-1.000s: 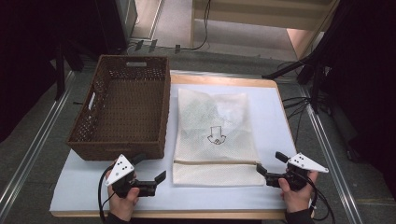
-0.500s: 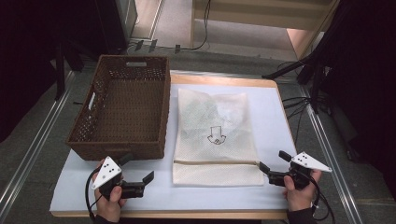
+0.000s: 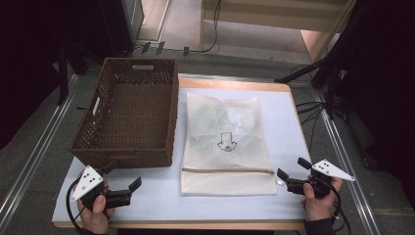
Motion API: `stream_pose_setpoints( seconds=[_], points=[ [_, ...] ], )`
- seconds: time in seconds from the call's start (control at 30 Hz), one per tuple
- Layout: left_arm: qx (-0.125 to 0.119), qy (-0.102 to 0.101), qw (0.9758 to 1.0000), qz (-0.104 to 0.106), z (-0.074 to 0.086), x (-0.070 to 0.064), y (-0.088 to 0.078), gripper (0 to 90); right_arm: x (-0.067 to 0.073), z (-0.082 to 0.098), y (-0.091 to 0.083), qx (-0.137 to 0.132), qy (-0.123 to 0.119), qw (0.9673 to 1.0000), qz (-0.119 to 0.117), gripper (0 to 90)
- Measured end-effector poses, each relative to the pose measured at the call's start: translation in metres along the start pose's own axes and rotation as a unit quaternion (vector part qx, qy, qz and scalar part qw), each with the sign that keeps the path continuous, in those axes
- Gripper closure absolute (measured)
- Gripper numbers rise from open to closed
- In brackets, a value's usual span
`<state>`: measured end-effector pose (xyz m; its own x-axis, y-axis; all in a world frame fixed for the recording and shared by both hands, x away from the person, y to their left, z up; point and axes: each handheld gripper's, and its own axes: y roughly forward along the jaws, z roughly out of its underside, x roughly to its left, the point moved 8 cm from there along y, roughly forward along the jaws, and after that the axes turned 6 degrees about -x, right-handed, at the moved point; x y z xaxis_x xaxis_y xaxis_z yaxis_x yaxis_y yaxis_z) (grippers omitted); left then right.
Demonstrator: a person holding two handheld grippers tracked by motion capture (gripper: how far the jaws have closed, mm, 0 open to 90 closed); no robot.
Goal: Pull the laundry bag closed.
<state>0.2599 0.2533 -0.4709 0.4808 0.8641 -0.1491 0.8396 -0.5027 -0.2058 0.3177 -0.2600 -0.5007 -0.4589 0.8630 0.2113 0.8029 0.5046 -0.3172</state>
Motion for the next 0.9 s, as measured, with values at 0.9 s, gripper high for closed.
stream_pose_setpoints(
  seconds=[0.9],
  points=[
    [-0.017,-0.007,0.9992,-0.034,-0.006,0.028,-0.013,0.0,-0.033,0.000,-0.019,-0.019,0.028,0.9990,0.031,1.8]
  ],
)
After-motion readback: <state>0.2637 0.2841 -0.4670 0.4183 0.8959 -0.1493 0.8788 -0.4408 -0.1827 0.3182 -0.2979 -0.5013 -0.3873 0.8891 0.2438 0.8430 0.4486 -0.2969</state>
